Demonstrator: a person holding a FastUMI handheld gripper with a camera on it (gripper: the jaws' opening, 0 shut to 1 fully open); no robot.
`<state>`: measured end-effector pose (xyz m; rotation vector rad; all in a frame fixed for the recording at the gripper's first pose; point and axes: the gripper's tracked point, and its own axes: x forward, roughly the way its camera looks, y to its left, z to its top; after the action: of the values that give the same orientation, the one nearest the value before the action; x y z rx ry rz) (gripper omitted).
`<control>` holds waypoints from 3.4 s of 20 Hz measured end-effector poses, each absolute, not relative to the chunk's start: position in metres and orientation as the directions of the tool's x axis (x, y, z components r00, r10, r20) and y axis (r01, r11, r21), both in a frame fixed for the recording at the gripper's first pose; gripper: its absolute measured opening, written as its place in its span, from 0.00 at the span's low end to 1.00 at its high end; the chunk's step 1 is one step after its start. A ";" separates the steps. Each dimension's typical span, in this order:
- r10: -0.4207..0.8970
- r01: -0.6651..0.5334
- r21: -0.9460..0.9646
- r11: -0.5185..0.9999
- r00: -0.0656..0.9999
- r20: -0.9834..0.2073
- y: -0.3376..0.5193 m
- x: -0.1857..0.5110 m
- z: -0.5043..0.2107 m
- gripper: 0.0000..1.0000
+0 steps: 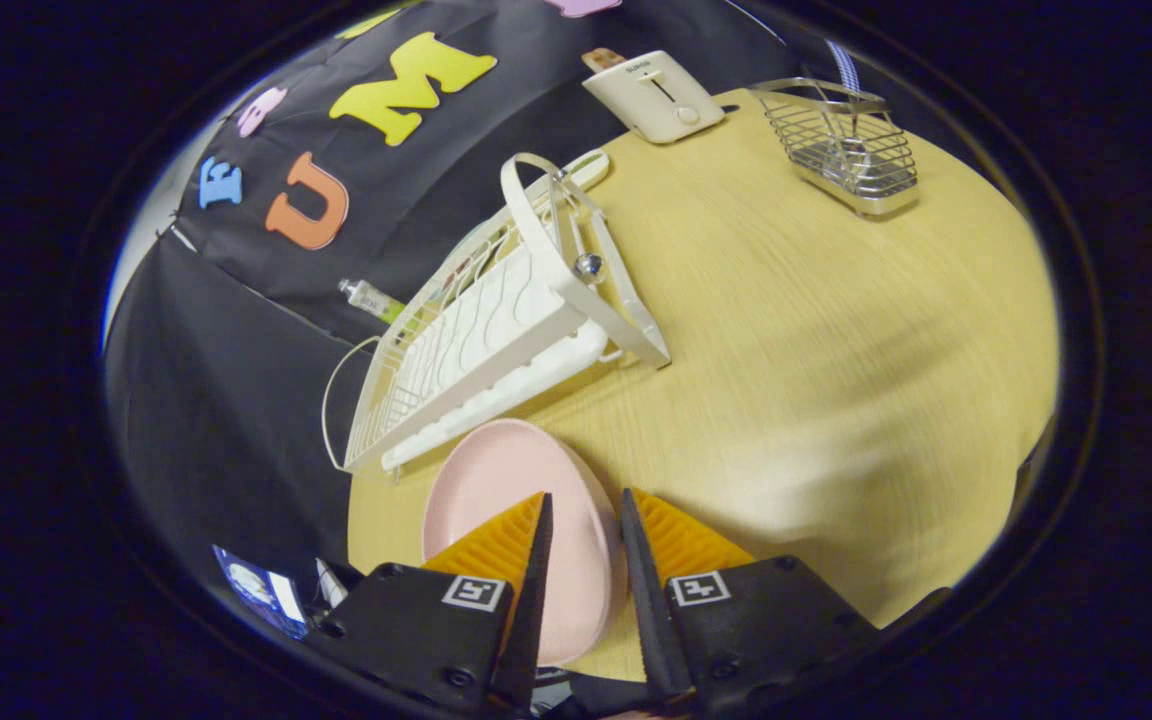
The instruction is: Take the plate from the dish rack, then take the spoon from the basket and place it into the plate.
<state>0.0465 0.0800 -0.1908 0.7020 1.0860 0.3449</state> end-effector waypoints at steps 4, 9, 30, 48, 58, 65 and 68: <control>0.584 0.011 0.675 0.737 0.492 -0.646 0.071 0.047 -0.178 0.56; 0.458 -0.090 0.540 0.837 0.654 -0.602 0.028 0.046 -0.146 0.65; -0.026 0.078 0.168 0.983 0.956 -0.292 -0.214 0.133 -0.101 1.00; 0.124 0.010 0.357 0.934 0.929 -0.350 -0.204 0.217 -0.130 0.24; 0.025 0.084 0.296 0.951 0.938 -0.346 -0.203 0.205 -0.100 0.09; -0.112 0.163 0.199 0.966 0.962 -0.249 -0.214 0.197 -0.019 0.09; -0.132 0.165 0.169 0.972 0.972 -0.194 -0.198 0.182 0.020 0.09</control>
<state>0.1820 -0.1981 0.0205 0.1854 0.1825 -0.1509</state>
